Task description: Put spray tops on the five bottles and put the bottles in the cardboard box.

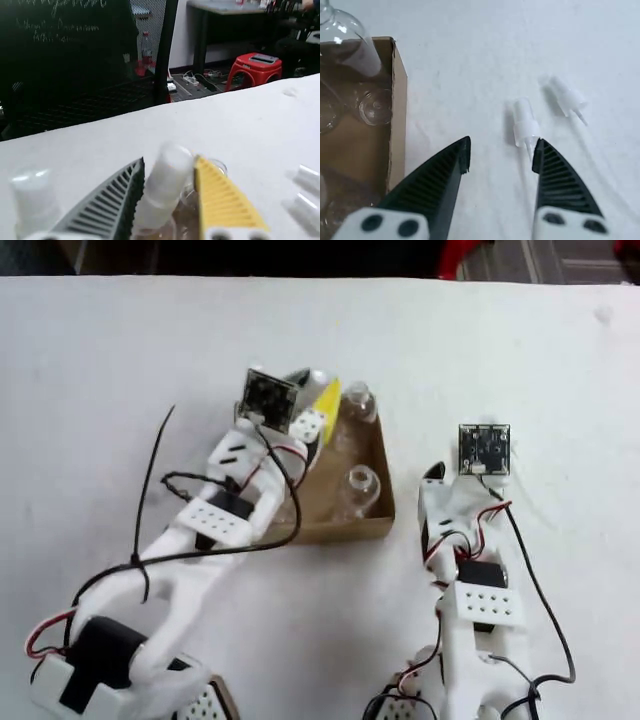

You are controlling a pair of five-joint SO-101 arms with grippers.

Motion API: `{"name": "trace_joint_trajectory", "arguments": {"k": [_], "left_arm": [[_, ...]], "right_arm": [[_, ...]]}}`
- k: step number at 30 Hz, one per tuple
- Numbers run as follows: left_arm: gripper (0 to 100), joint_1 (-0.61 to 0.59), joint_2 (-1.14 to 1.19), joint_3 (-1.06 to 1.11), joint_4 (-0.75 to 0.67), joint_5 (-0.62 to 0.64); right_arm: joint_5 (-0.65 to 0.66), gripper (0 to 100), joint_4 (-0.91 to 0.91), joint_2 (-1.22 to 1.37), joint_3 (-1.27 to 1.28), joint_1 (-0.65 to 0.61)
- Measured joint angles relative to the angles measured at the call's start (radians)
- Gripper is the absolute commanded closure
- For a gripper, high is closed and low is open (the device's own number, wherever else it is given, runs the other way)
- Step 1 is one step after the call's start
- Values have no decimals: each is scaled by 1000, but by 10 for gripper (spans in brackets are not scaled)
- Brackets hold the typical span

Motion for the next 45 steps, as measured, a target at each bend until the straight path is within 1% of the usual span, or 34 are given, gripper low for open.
{"name": "trace_joint_trajectory", "arguments": {"k": [3, 5, 13, 16, 20, 22, 24, 27, 29, 31, 35, 38, 40, 42, 45], "left_arm": [[796, -6, 0, 3, 0, 63], [798, -21, 2, 5, 5, 81], [801, -21, -29, 5, 15, 95], [801, -25, -112, 3, 75, 97], [801, -25, -267, -68, 270, 98], [801, -29, -358, -137, 407, 98], [801, -54, -445, -221, 574, 98], [801, -132, -532, -381, 858, 98], [801, -209, -546, -483, 1040, 98], [801, -299, -545, -554, 1189, 98], [801, -468, -485, -603, 1355, 98], [801, -569, -468, -615, 1498, 98], [801, -626, -460, -624, 1596, 120], [801, -669, -456, -626, 1676, 198], [800, -726, -457, -589, 1699, 344]], "right_arm": [[0, 815, 0, 0, 0, 0], [0, 815, 0, 0, 0, 0], [0, 815, 0, 0, 0, 0], [0, 815, 0, 0, 0, 0], [0, 815, 0, 0, 0, 0], [0, 815, 0, 0, 0, 0], [0, 815, 0, 0, 0, 0], [0, 815, 0, 0, 0, 0], [0, 815, 0, 0, 0, 0], [0, 815, 0, 0, 0, 0], [0, 815, 0, 0, 0, 0], [0, 815, 0, 0, 0, 0], [0, 815, 0, 0, 0, 0], [0, 815, 0, 0, 0, 0], [0, 815, 0, 0, 9, 0]]}}
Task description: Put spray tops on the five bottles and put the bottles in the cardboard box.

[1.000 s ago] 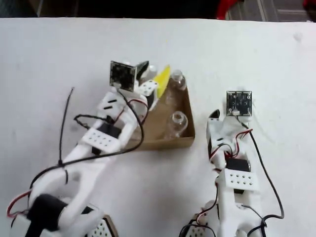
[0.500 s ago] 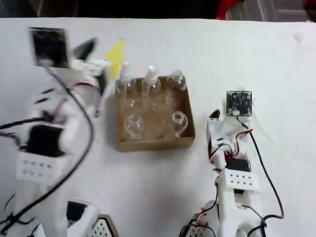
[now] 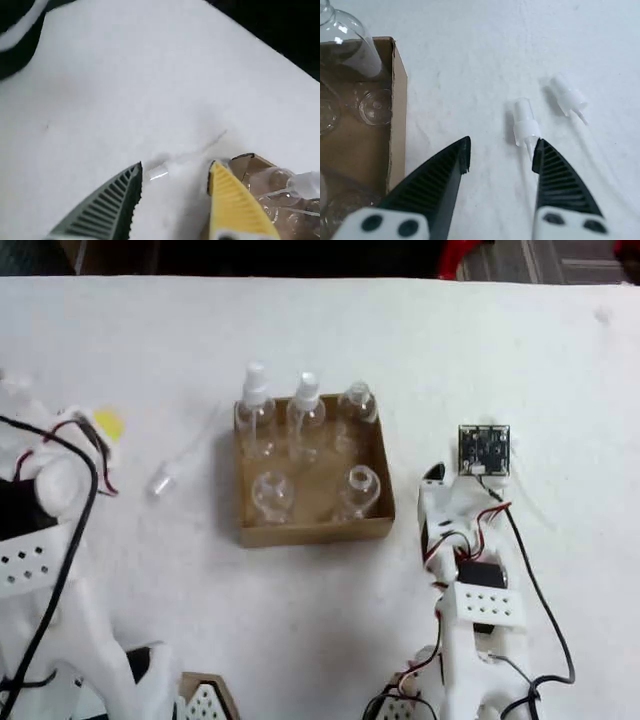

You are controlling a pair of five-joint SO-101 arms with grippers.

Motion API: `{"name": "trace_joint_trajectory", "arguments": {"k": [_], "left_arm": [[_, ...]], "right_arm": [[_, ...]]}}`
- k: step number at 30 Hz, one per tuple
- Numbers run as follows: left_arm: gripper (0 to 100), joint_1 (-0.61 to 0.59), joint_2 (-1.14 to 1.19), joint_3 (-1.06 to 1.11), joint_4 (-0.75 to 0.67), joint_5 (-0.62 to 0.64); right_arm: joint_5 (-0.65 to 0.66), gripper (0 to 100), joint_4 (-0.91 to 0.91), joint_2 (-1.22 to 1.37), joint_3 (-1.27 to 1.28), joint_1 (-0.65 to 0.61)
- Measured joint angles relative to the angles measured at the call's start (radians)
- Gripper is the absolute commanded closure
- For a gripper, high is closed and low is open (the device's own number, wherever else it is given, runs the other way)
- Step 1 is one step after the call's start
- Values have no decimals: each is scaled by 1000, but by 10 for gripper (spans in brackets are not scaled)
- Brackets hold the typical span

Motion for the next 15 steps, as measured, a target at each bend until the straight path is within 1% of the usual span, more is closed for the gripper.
{"name": "trace_joint_trajectory", "arguments": {"k": [3, 8, 12, 15], "left_arm": [[798, -8, 0, 103, -29, 91], [797, 0, 2, 275, -144, 123], [797, 21, 84, 284, -198, 124], [800, 32, 244, 242, -212, 124]], "right_arm": [[0, 815, 0, 0, 8, -2], [0, 815, 0, 0, 8, -2], [0, 815, 0, 0, 8, -2], [0, 815, 0, 0, 8, -3]]}}
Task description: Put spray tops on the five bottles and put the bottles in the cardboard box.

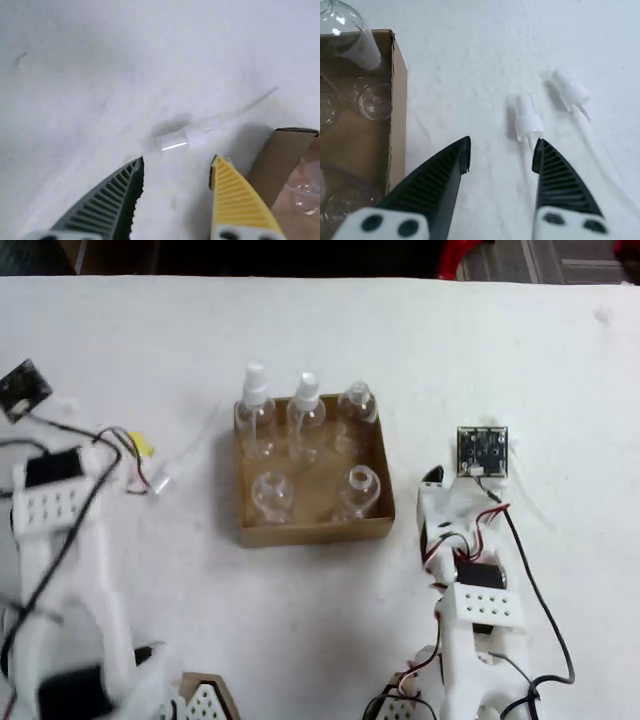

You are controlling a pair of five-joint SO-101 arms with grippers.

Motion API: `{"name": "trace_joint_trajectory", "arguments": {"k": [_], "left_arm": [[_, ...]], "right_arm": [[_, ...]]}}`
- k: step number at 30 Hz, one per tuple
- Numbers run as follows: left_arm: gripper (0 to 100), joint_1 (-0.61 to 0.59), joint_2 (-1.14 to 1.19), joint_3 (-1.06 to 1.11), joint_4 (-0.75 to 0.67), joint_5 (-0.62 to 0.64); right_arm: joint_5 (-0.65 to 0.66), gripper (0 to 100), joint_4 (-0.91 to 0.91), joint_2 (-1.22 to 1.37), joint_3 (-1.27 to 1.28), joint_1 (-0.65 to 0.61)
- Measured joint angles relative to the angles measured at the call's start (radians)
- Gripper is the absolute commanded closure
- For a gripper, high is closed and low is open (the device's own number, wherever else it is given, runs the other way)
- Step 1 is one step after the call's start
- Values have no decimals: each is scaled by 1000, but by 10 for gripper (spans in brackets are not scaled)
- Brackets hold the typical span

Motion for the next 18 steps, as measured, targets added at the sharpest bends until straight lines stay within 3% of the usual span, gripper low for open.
{"name": "trace_joint_trajectory", "arguments": {"k": [5, 11, 18], "left_arm": [[801, -2, 331, -212, 60, 20], [795, 20, 514, -405, 140, 212], [570, 77, 612, -468, 129, 331]], "right_arm": [[0, 815, 0, 0, 0, -5], [0, 815, 0, 0, 0, -5], [0, 815, 0, 0, 0, -3]]}}
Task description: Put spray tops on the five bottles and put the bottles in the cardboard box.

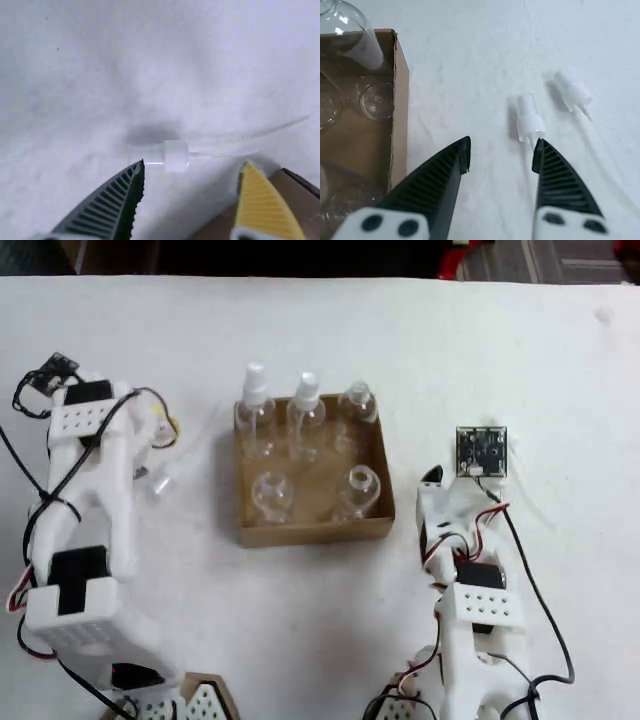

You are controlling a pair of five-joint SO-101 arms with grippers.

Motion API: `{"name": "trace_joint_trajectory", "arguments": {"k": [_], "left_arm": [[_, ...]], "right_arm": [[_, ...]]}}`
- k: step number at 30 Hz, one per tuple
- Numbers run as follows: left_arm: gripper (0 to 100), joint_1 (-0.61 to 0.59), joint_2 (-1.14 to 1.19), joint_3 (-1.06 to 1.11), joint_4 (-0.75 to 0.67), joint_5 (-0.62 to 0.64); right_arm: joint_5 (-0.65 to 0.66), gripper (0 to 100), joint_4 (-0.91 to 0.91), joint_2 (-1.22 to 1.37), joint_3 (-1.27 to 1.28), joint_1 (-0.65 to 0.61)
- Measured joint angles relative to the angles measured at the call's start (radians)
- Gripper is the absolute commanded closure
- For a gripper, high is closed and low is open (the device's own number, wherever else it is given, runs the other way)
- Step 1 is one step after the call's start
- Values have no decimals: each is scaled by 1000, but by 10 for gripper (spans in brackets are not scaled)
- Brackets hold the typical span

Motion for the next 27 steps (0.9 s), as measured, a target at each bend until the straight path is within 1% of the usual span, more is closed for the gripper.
{"name": "trace_joint_trajectory", "arguments": {"k": [6, 16, 27], "left_arm": [[624, 14, 69, -2, -3, 100], [633, 17, 118, -2, -3, 137], [634, 55, 123, -2, -29, 153]], "right_arm": [[0, 815, 0, 0, 0, 0], [0, 815, 0, 0, 0, -2], [0, 815, 0, 0, 0, -2]]}}
